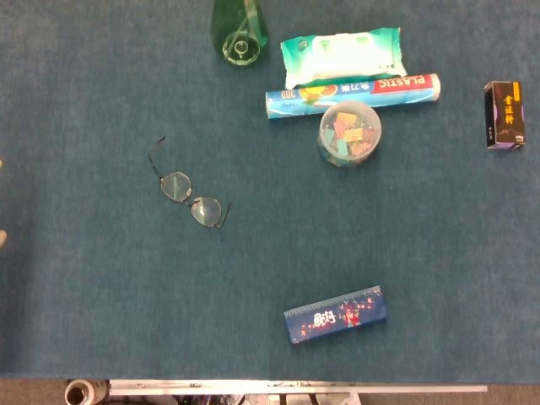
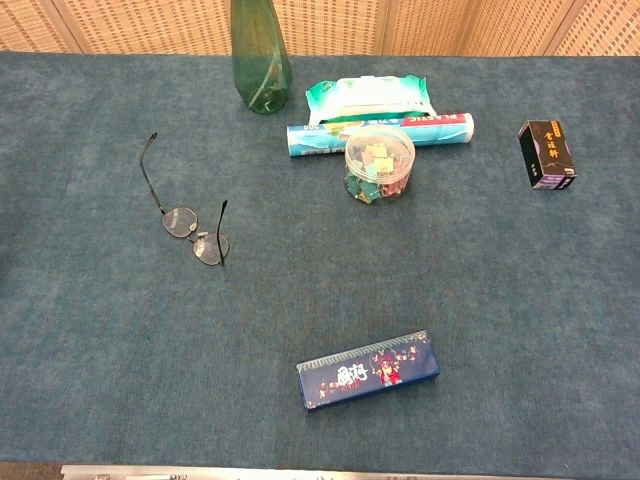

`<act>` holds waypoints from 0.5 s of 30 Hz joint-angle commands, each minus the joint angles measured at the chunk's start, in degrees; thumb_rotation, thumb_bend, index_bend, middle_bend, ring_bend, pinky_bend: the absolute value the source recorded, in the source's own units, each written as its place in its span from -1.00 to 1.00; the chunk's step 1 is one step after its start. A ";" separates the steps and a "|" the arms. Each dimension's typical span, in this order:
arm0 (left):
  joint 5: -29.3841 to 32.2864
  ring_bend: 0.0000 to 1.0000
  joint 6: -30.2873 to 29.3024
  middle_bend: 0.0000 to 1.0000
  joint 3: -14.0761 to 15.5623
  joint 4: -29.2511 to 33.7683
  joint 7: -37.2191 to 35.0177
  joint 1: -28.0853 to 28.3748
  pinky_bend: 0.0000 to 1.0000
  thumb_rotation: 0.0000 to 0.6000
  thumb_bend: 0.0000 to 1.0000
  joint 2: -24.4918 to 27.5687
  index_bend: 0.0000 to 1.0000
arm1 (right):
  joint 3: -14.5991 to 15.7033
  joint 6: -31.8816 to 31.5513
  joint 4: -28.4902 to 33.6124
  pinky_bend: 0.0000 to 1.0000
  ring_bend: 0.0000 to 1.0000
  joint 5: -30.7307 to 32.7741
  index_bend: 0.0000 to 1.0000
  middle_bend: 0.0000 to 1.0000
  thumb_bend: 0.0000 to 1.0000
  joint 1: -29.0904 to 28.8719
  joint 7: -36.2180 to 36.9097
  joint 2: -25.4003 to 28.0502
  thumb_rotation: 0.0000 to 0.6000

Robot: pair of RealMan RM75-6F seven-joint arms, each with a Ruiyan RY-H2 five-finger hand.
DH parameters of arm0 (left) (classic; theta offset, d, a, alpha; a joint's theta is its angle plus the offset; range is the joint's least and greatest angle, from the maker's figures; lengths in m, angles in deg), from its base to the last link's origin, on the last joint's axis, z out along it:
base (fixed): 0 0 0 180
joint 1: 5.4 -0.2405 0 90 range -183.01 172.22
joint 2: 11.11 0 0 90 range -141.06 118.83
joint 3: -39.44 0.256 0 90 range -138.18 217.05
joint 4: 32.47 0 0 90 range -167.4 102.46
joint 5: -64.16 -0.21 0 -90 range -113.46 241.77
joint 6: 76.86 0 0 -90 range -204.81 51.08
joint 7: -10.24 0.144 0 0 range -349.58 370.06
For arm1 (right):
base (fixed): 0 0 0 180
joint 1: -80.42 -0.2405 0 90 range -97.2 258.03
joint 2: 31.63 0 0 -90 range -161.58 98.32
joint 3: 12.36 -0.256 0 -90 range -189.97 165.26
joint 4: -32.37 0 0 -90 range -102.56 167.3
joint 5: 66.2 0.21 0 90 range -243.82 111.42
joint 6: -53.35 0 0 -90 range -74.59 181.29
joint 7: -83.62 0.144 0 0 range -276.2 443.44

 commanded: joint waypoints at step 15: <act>-0.37 -0.71 -0.85 -0.60 0.39 -0.14 -1.00 -0.61 -0.42 1.00 -0.82 0.16 -0.54 | -0.35 0.87 -0.54 -0.13 -0.51 -0.59 -0.50 -0.52 -0.68 -1.02 0.94 -0.57 1.00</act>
